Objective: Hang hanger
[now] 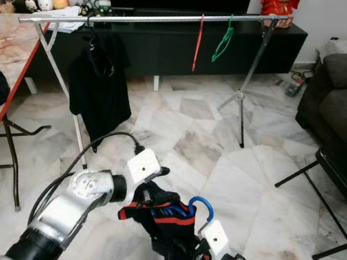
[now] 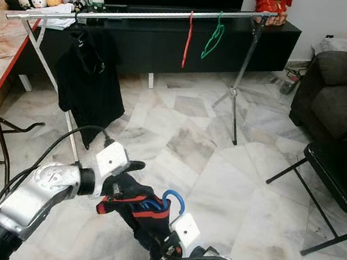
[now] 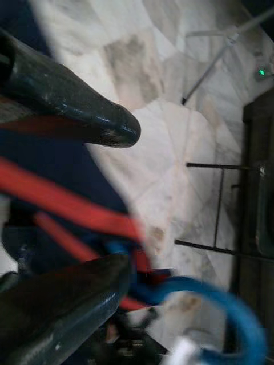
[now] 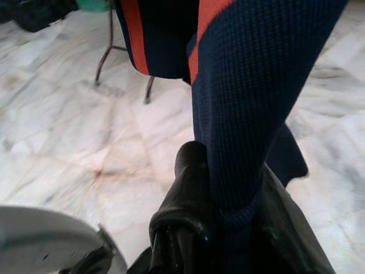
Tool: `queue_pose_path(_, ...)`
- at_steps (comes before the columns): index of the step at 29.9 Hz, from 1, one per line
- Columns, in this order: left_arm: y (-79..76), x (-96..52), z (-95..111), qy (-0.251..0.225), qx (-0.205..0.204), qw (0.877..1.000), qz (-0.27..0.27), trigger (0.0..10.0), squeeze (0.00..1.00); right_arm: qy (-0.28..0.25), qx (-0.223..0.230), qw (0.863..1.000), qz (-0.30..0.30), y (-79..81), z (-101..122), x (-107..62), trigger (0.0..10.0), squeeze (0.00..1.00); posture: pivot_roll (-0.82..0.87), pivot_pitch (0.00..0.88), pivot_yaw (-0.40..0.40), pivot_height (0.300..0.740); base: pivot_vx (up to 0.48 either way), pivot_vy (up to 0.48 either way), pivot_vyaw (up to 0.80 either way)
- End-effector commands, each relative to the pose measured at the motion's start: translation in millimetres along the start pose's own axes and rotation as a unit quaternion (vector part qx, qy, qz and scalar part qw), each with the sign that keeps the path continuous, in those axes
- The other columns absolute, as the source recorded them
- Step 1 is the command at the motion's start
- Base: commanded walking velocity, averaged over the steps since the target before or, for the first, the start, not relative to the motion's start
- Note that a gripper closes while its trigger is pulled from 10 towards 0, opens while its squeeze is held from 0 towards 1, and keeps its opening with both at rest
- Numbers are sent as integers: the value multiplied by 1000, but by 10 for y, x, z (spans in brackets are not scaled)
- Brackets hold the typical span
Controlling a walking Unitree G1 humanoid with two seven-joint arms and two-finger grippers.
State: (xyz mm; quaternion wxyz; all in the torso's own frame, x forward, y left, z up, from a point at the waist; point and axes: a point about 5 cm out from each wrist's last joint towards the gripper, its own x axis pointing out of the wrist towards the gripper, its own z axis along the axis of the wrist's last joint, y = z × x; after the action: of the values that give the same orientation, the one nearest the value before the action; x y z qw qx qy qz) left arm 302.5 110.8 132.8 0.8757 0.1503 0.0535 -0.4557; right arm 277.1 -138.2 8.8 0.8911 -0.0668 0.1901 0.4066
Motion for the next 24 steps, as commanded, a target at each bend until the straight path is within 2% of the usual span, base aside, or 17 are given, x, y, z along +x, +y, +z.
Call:
queue_pose_path(1, -31, -38, -60, 11, 9, 1000, 5, 10000, 0, -34, -1, 999, -18, -48, 160, 48, 0, 0, -26, 80, 49, 740, 0, 0, 0)
queue_pose_path(7, -104, -99, -288, 33, -2, 998, 51, 10000, 0, -42, -12, 999, -17, -43, 230, 79, 0, 0, -26, 70, 49, 740, 0, 0, 0)
queue_pose_path(13, -111, -63, -433, 49, -3, 994, 102, 10000, 0, -48, -15, 999, -18, -44, 280, 103, 0, 0, -27, 75, 45, 740, 0, 0, 0)
queue_pose_path(16, -72, -42, -496, 53, -4, 988, 143, 10000, 0, -46, -23, 999, -11, -38, 297, 113, 0, 0, -28, 86, 44, 740, 0, 0, 0)
queue_pose_path(17, -36, -45, -520, 54, -11, 983, 173, 10000, 0, -45, -24, 999, -8, -35, 304, 117, 0, 0, -33, 93, 41, 740, 0, 0, 0)
queue_pose_path(21, 10, -49, -576, 65, 4, 973, 223, 10000, 0, -47, -24, 999, -9, -30, 312, 120, 0, 0, -33, 101, 38, 740, 0, 0, 0)
queue_pose_path(24, 35, -50, -573, 55, -6, 967, 249, 10000, 0, -46, -24, 999, -9, -31, 309, 119, 0, 0, -34, 103, 38, 740, 0, 0, 0)
